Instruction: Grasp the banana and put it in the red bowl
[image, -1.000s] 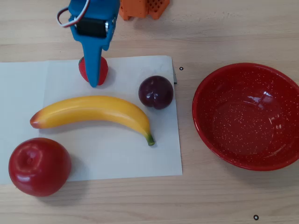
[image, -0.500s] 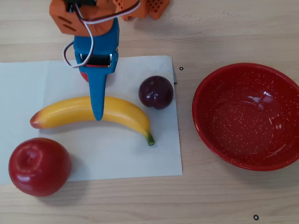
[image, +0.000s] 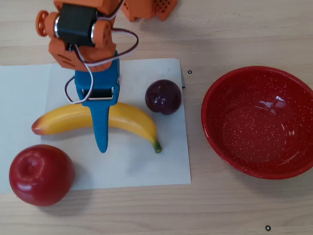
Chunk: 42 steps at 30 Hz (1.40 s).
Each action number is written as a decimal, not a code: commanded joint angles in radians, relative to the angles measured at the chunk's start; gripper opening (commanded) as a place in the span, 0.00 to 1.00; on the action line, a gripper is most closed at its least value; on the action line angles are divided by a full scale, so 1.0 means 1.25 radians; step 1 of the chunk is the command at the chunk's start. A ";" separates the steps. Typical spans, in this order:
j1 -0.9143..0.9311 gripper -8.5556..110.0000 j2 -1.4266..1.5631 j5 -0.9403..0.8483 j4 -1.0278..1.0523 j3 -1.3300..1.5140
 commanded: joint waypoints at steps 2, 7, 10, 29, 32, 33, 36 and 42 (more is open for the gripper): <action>-0.038 0.66 0.038 0.017 -0.023 -0.085; -0.040 0.66 0.010 0.022 -0.045 -0.082; -0.037 0.66 -0.007 0.021 -0.056 -0.079; -0.015 0.66 -0.043 0.013 -0.169 0.023; -0.012 0.66 -0.047 0.009 -0.196 0.043; -0.012 0.66 -0.047 0.009 -0.204 0.050; -0.012 0.66 -0.052 0.006 -0.212 0.055; -0.022 0.62 -0.055 -0.001 -0.215 0.053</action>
